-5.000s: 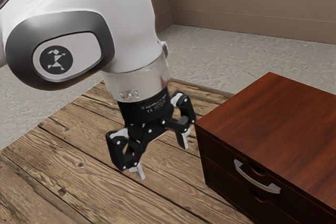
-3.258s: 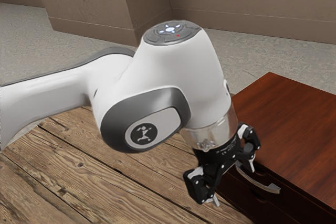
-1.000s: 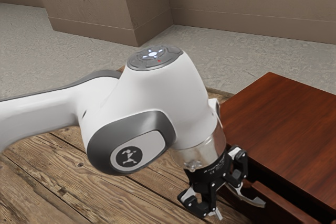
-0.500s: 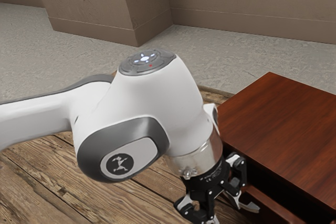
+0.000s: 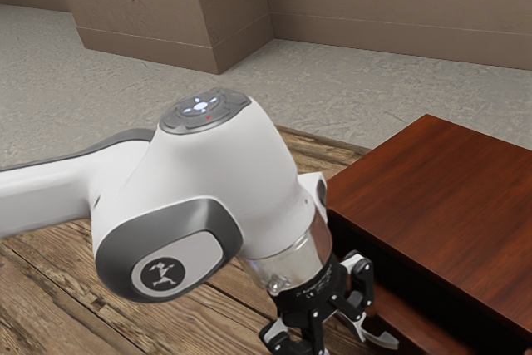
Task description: Pull the drawer handle with one arm to open the drawer
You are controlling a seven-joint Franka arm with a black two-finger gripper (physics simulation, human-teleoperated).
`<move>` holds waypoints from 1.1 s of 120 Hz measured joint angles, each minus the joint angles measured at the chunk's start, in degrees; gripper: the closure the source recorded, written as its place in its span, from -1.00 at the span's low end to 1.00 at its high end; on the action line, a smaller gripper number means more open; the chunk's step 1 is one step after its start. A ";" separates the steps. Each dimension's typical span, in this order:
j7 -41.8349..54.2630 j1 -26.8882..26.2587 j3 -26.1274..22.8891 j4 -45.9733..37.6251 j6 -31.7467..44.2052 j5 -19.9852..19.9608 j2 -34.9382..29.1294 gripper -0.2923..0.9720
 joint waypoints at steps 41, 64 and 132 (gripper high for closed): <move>-0.08 -0.11 -0.02 -2.99 0.80 -0.05 -2.80 0.14; -0.19 -0.18 -0.04 -4.11 1.48 -0.18 -3.61 0.14; -0.56 -1.12 -0.12 -8.13 3.04 -0.13 -7.87 0.16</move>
